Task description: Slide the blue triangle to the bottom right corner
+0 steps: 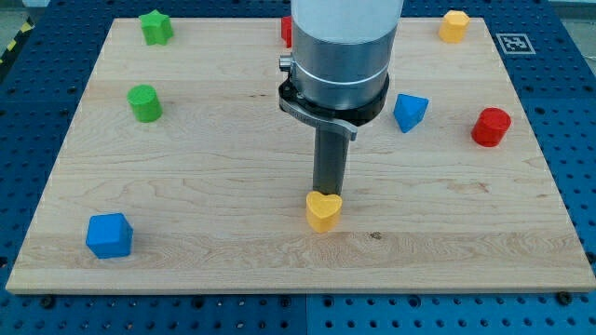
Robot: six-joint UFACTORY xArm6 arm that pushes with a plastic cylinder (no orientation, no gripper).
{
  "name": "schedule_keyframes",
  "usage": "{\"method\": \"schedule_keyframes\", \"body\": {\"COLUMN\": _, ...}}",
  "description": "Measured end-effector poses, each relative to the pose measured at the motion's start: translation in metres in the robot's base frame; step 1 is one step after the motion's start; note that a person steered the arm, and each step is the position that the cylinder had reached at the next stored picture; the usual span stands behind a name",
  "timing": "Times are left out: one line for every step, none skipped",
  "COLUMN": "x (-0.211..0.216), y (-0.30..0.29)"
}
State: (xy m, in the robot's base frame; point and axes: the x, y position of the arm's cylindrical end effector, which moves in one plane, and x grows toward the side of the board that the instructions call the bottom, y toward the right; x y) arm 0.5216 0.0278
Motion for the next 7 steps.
{"method": "schedule_keyframes", "body": {"x": 0.007, "y": -0.001}}
{"method": "schedule_keyframes", "body": {"x": 0.021, "y": -0.001}}
{"method": "schedule_keyframes", "body": {"x": 0.016, "y": -0.002}}
{"method": "schedule_keyframes", "body": {"x": -0.050, "y": -0.002}}
{"method": "schedule_keyframes", "body": {"x": -0.108, "y": 0.002}}
{"method": "schedule_keyframes", "body": {"x": -0.139, "y": 0.051}}
{"method": "schedule_keyframes", "body": {"x": -0.139, "y": 0.102}}
